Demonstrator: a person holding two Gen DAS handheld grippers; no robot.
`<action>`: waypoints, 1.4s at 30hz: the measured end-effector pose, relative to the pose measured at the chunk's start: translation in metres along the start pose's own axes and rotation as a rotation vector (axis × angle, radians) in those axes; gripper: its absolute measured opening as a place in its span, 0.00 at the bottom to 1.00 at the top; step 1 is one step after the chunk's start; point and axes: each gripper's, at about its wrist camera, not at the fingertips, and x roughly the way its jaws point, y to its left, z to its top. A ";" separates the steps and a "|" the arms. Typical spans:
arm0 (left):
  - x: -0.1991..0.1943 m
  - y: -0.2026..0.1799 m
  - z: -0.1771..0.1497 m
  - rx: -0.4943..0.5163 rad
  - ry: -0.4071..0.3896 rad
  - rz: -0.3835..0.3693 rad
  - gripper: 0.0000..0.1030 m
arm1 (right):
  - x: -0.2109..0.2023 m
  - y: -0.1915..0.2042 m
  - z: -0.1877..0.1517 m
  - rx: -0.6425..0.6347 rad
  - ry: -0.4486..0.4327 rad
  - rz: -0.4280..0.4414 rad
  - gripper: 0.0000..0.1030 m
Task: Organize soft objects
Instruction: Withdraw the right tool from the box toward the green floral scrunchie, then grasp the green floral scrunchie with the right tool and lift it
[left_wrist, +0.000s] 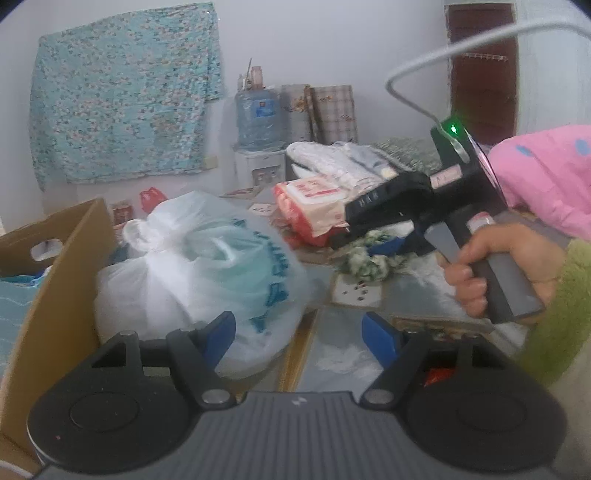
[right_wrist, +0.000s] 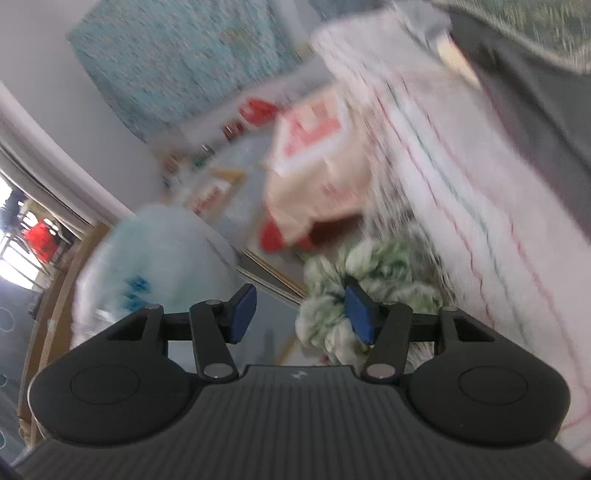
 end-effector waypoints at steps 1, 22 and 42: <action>-0.002 0.002 0.000 -0.004 0.002 0.004 0.75 | 0.004 -0.002 -0.003 0.002 0.012 0.007 0.51; 0.010 -0.015 -0.037 0.068 0.205 -0.152 0.79 | -0.066 0.027 -0.124 0.157 0.149 0.435 0.71; 0.055 -0.041 -0.027 0.104 0.226 -0.133 0.73 | -0.054 0.004 -0.122 0.063 -0.014 0.197 0.53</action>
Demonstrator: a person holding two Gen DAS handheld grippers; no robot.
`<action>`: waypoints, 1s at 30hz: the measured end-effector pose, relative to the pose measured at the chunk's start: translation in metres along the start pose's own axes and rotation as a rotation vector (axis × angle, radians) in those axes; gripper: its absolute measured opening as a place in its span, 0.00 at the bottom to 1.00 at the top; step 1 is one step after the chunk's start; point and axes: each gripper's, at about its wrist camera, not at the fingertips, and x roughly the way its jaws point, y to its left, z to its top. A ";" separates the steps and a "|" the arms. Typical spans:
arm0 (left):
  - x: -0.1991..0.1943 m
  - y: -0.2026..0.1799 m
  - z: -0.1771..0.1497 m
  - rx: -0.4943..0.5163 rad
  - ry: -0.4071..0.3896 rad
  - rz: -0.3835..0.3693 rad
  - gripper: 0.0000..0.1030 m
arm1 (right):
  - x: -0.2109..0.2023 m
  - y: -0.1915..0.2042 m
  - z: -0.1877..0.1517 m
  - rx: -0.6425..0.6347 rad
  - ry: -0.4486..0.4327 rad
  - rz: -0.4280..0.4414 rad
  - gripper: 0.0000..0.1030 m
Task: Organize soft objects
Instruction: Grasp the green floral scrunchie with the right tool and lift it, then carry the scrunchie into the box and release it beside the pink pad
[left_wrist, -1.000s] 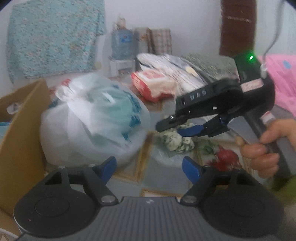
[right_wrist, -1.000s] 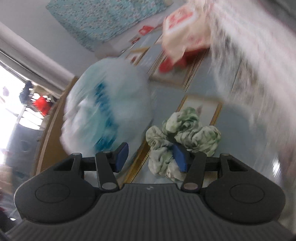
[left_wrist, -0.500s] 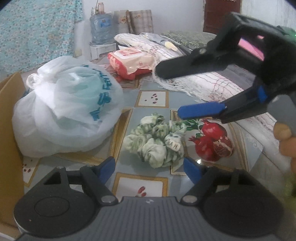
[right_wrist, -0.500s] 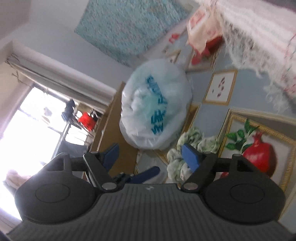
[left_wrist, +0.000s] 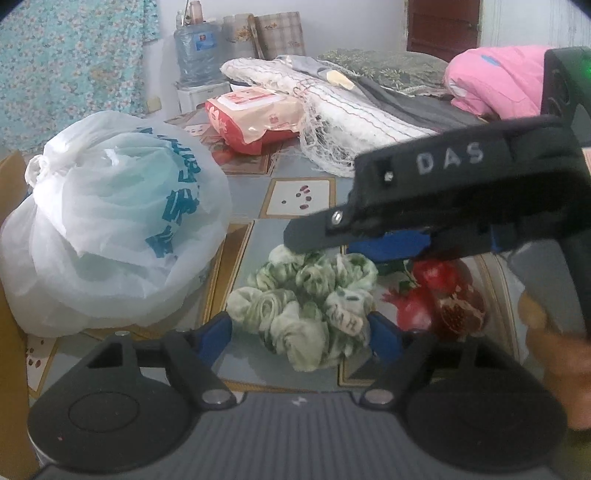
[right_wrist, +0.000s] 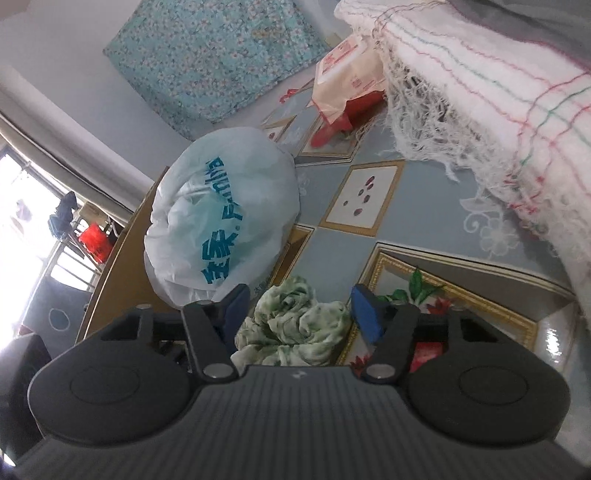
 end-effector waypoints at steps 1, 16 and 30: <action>0.000 0.000 0.001 -0.001 -0.004 0.000 0.69 | 0.000 0.001 -0.001 -0.003 0.001 0.003 0.51; -0.035 0.000 0.004 -0.005 -0.096 0.024 0.38 | -0.015 0.007 -0.008 0.060 -0.007 0.121 0.30; -0.131 0.028 0.010 -0.064 -0.325 0.111 0.37 | -0.039 0.094 0.007 -0.094 -0.028 0.282 0.31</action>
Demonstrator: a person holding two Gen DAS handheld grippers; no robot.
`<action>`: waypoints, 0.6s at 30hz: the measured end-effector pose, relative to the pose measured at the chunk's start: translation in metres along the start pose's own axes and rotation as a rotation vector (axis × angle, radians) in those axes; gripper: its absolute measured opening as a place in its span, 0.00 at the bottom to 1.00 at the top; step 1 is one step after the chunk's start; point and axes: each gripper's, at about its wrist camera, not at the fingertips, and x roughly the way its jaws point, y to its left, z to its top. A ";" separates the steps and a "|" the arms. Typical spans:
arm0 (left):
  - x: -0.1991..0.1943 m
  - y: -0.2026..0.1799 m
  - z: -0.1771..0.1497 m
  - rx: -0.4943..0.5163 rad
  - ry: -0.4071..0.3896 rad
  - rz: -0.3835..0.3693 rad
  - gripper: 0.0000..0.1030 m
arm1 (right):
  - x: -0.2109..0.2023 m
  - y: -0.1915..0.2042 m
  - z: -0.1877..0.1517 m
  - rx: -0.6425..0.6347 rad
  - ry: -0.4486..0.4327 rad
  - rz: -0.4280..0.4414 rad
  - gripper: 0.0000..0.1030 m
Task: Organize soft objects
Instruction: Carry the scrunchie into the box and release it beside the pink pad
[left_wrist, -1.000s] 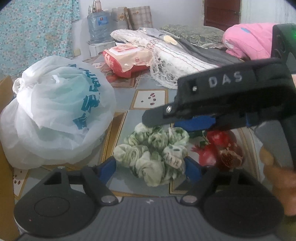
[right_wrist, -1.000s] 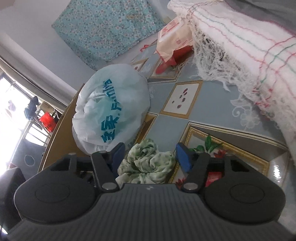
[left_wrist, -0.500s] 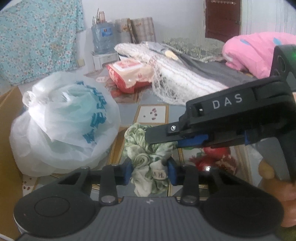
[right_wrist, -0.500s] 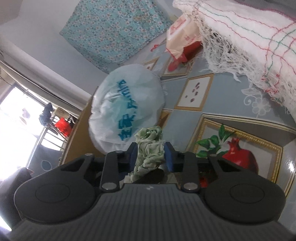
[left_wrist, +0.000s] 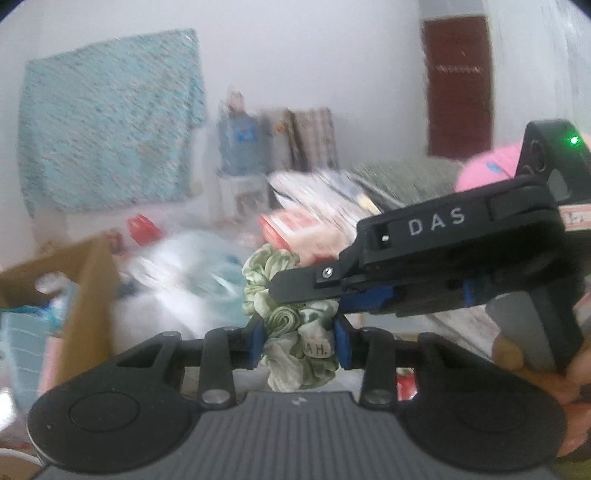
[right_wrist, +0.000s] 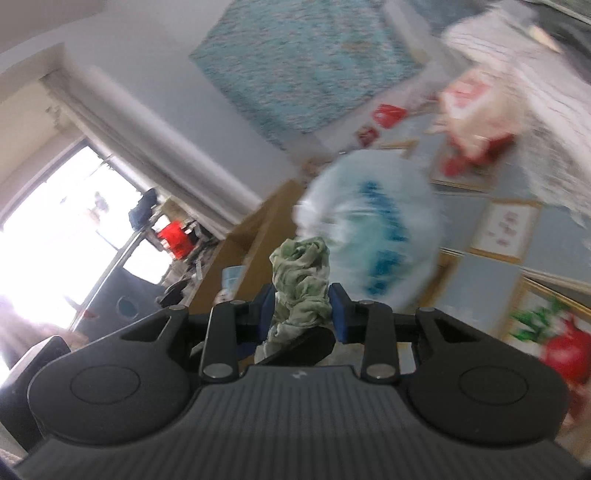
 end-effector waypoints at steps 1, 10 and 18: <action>-0.007 0.006 0.003 -0.012 -0.017 0.022 0.37 | 0.006 0.010 0.004 -0.019 0.013 0.023 0.31; -0.057 0.080 0.020 -0.111 -0.082 0.254 0.38 | 0.088 0.105 0.027 -0.182 0.176 0.236 0.32; -0.054 0.170 0.015 -0.321 0.043 0.258 0.38 | 0.185 0.152 0.033 -0.226 0.390 0.265 0.32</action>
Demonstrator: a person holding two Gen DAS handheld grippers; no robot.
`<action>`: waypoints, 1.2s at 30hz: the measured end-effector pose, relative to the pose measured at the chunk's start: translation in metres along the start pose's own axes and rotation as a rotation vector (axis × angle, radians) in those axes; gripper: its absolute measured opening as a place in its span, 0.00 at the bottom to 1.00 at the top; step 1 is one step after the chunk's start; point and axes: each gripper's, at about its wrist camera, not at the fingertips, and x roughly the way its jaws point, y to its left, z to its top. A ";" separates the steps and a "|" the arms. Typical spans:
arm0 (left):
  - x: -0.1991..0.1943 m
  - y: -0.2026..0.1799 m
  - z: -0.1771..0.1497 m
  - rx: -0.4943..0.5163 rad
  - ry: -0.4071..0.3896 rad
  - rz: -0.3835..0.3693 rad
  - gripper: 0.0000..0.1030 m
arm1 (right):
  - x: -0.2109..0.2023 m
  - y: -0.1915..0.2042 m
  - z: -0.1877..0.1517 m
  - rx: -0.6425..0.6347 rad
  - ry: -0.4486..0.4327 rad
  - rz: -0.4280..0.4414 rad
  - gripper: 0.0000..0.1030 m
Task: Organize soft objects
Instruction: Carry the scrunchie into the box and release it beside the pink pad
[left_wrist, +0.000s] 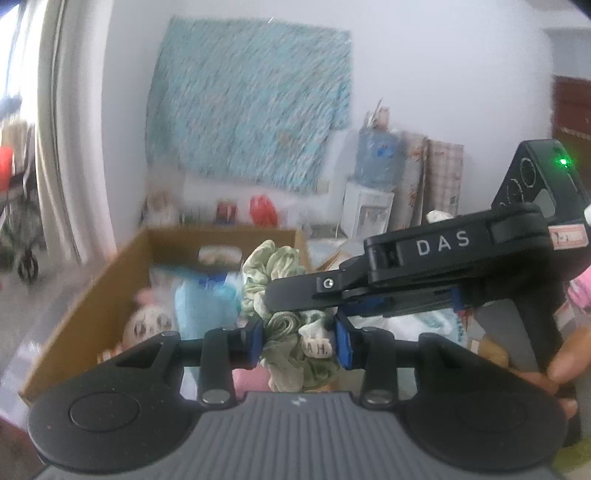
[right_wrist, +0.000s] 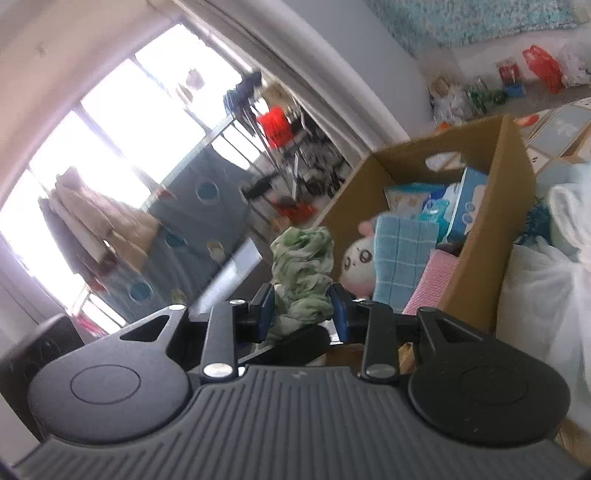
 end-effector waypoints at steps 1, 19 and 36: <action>0.006 0.007 0.000 -0.024 0.021 -0.009 0.38 | 0.009 -0.001 0.003 -0.004 0.026 -0.016 0.32; 0.053 0.041 -0.032 -0.130 0.183 -0.076 0.39 | 0.058 -0.006 0.006 -0.165 0.106 -0.248 0.36; 0.042 0.065 -0.038 -0.268 0.213 -0.159 0.71 | 0.036 -0.011 0.018 -0.128 0.029 -0.257 0.57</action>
